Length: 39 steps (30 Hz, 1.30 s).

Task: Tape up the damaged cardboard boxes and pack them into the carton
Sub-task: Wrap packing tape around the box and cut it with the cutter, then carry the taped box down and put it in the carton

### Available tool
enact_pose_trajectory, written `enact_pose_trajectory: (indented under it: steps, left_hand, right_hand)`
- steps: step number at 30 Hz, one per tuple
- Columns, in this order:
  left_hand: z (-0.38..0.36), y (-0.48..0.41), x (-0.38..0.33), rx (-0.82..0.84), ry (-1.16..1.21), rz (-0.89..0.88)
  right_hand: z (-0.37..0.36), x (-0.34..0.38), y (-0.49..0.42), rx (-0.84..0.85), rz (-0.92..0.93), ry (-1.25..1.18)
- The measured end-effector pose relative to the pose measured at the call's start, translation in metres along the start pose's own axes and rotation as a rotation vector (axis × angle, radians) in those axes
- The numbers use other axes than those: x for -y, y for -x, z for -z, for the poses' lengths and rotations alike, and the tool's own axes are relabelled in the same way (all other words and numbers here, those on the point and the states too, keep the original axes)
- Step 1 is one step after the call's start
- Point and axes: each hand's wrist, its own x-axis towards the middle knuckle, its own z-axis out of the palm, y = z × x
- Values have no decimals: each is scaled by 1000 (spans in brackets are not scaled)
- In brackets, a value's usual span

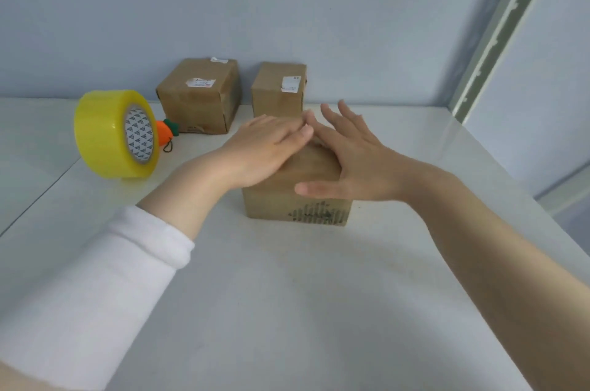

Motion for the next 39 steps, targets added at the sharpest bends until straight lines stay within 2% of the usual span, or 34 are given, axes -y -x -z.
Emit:
enact_pose_trajectory:
  steps: [3,5,10,13,17,21,27,29,33,35,36,39]
  left_hand:
    - [9,12,-2,53,170,-15]
    - [14,25,-7,130,145,-63]
    - [10,60,-38,72,13,-397]
    - [7,76,-60,50,83,-532]
    - [-11,90,-110,159,202,-657]
    - [-50,104,-175,243,261,-783]
    - [-132,139,-272,395,484,-913]
    - [-170,152,-306,434,513,-961]
    - [-253,183,-365,510,525,-1069]
    - [-296,203,-387,607,592,-1001]
    - [-317,215,-396,678,650,-891]
    - [-372,250,-423,874,839,-351]
  right_hand:
    - [1,-1,23,-87,-71,-121]
    - [-1,1,48,-180,-108,-220]
    - [-14,25,128,-398,-172,-296]
    - [-22,44,178,-497,-186,-410]
    - [-25,62,257,-661,-305,-423]
    - [-28,67,344,-815,-411,-325]
    - [-55,58,474,-880,-549,-221]
    - [-72,48,521,-861,-624,-244]
    - [-121,36,611,-862,-836,-451]
    - [-150,29,643,-933,-948,-429]
    - [-164,25,655,-973,-1006,-352]
    - [-198,11,675,-1026,-1114,16]
